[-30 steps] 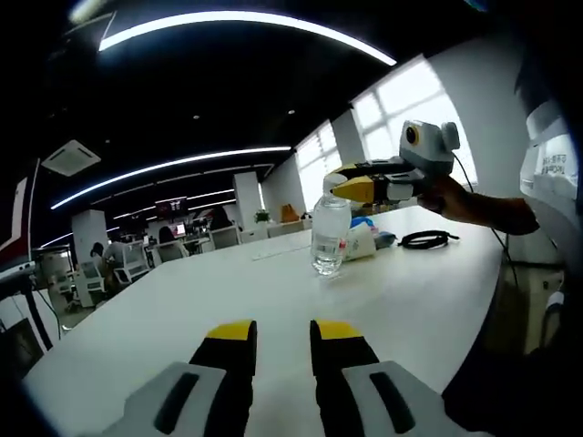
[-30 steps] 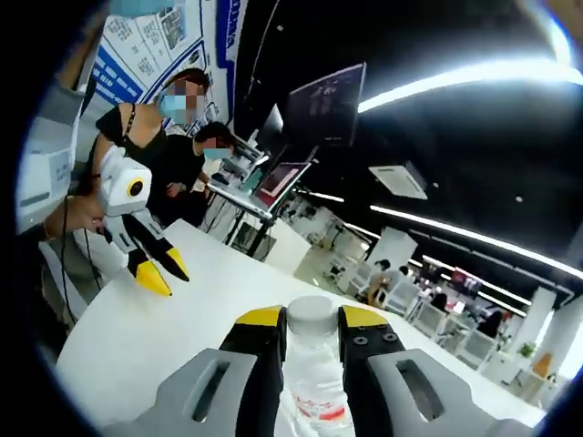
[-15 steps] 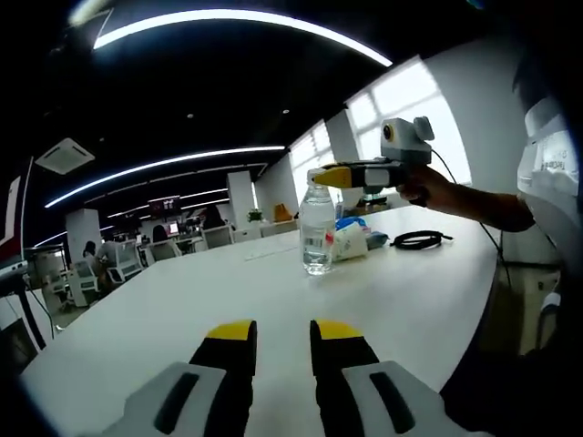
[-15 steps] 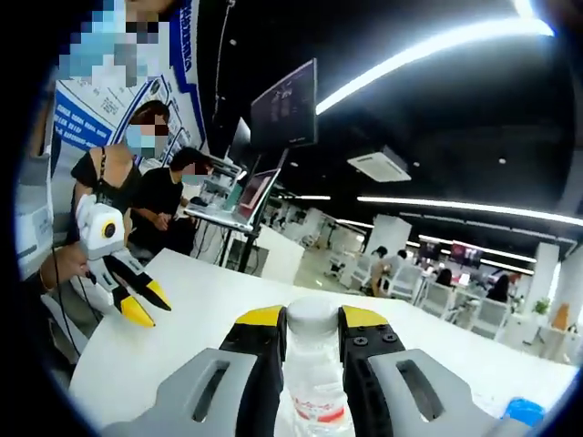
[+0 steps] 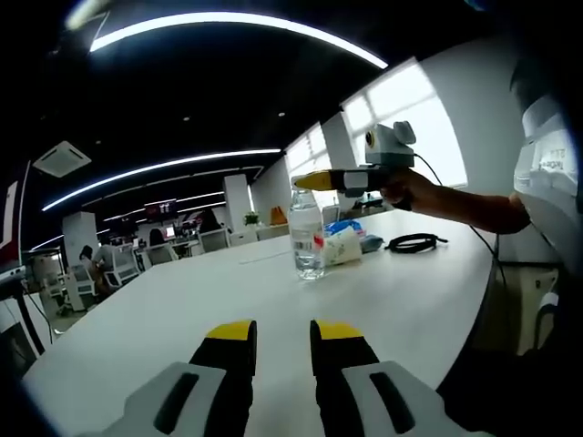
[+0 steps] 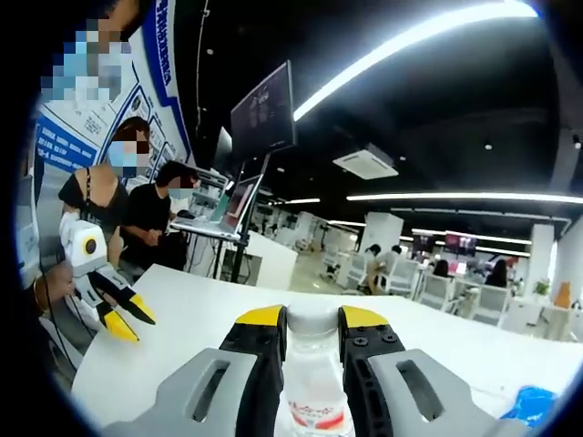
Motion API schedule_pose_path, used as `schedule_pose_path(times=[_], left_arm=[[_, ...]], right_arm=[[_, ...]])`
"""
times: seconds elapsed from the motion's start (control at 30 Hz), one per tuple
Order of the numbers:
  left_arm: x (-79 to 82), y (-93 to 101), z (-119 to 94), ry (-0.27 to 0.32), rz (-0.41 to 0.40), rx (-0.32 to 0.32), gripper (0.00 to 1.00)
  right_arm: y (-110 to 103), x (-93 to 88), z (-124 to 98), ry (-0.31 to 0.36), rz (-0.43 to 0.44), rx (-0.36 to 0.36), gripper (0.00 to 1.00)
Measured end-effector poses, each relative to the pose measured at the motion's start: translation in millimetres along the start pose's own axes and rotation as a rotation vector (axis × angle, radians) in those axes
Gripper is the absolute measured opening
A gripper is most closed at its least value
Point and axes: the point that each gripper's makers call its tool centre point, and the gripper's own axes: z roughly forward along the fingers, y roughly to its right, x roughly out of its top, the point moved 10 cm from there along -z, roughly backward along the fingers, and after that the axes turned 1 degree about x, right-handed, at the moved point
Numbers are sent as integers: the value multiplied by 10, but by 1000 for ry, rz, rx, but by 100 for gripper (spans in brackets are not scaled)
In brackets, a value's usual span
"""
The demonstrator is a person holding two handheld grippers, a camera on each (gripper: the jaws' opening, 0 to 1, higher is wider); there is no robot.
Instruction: Arrange the tabletop items into an orderly group along one side of the table until the central work area is clear of visible clutter.
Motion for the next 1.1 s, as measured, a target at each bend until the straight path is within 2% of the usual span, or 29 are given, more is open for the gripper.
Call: schedule_pose_path(times=[0.63, 1.1], left_arm=[[-1, 2, -11, -11, 4, -3, 22], [-24, 15, -12, -8, -9, -8, 23]], right_arm=[[229, -44, 63, 3, 94, -4, 20], [342, -77, 47, 17, 155, 34, 20]])
